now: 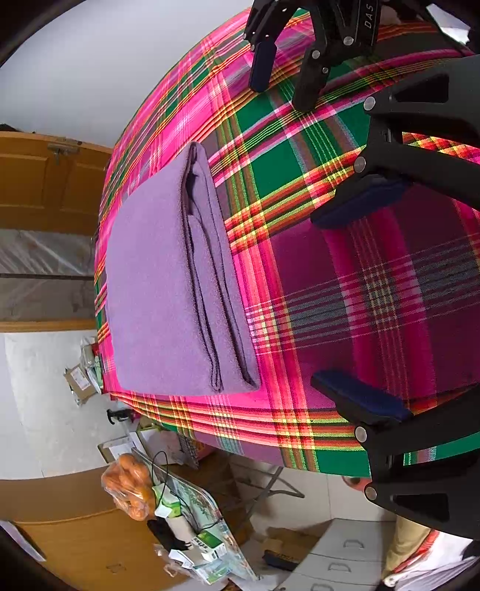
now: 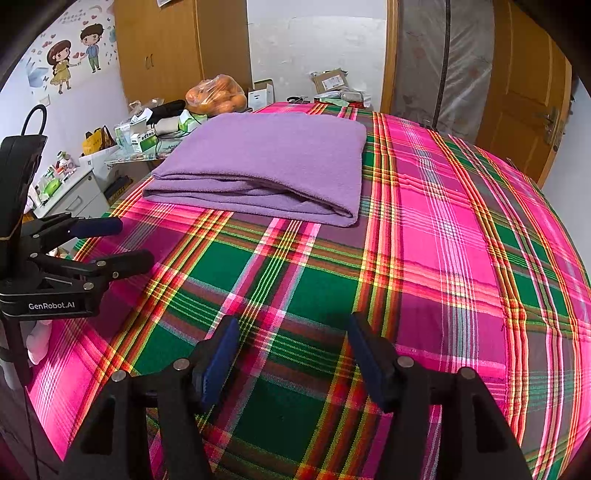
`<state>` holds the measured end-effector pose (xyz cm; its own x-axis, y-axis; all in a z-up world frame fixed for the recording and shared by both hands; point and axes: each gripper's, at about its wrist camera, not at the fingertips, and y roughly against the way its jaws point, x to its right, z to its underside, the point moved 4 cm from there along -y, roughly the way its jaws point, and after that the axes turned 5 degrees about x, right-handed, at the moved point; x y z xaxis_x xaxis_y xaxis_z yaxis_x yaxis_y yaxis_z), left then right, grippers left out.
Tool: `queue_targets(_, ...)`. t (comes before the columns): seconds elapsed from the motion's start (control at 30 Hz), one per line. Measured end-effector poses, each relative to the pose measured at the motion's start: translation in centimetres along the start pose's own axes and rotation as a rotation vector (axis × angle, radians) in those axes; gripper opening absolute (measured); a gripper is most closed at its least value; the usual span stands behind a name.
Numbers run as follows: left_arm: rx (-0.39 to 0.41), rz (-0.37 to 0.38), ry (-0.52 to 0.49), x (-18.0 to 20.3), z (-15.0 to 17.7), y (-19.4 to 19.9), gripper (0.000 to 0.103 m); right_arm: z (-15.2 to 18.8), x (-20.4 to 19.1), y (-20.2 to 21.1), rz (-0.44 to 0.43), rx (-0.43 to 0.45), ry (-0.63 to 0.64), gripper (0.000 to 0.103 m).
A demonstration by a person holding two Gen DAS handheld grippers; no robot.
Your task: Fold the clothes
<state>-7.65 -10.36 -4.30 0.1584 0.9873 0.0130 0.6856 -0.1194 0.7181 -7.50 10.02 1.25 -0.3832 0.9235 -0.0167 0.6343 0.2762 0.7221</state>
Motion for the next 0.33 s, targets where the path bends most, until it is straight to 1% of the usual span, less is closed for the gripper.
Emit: queue_targets(0.33,0.001,-0.003,-0.004,0.03,0.07,0.07,0.081,0.01,-0.02,0.02,0.000,0.000,0.000,0.062)
